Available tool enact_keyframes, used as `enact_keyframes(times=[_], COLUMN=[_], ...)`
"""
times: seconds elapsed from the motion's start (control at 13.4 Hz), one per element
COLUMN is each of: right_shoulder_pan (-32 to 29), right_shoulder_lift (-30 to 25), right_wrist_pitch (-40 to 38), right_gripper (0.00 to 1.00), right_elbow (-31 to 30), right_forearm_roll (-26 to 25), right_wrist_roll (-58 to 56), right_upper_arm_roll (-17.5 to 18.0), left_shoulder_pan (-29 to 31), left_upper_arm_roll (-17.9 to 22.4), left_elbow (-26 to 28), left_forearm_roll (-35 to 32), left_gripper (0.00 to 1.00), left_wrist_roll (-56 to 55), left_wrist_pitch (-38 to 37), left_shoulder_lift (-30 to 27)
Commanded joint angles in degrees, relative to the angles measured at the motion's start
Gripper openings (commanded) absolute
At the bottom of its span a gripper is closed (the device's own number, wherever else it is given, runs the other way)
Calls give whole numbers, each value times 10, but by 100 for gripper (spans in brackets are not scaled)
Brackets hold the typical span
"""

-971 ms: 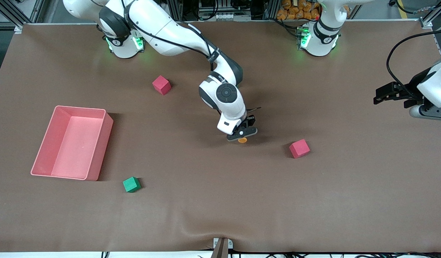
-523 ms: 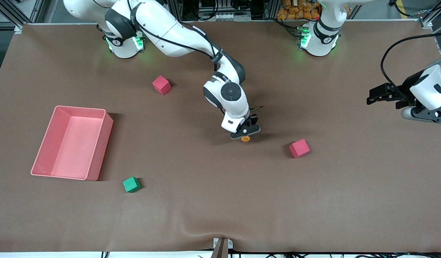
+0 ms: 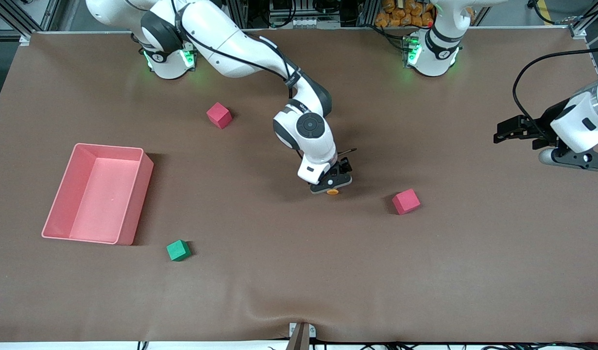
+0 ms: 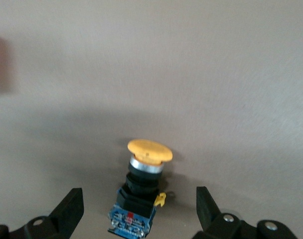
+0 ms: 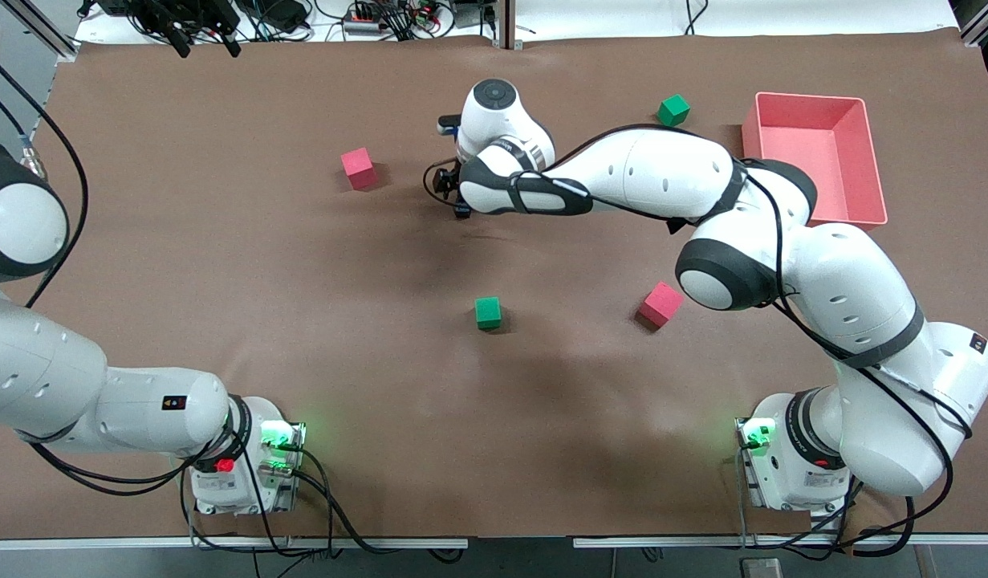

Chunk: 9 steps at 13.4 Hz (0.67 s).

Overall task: Place and upright button with both arms
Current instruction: 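Set the button down and open the right gripper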

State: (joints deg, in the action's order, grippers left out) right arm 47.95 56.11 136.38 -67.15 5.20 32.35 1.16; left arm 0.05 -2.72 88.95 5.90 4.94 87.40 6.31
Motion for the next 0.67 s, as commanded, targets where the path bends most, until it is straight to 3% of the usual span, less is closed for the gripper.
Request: enact_keyframes(times=[0.0,0.3,0.45,0.6], right_shoulder_pan=[-26,-83,-132,-197], right_shoulder_lift=[-34,-132,-222,-332], right_wrist_pitch=[-49,-192,-230,-231], right_gripper=[100,100,100,100], right_elbow=[-3,-38,-122,-247], right_forearm_roll=[-1,-4,-5,-5], right_wrist_roll=[6,-4,-53,-149], right_upper_arm_roll=[-1,-13,-15,-15], left_shoulder_pan=[-1,-1,-10,-22], left_upper_arm_roll=[-1,-2,-2,-11], left_elbow=[-4,-4,-4,-4], left_forearm_roll=[17,33,39,48], left_gripper=[100,100,100,100], left_wrist_roll=[9,6,0,-29], left_wrist_pitch=[-7,-7,-7,-7], left_shoulder_lift=[8,20,22,34])
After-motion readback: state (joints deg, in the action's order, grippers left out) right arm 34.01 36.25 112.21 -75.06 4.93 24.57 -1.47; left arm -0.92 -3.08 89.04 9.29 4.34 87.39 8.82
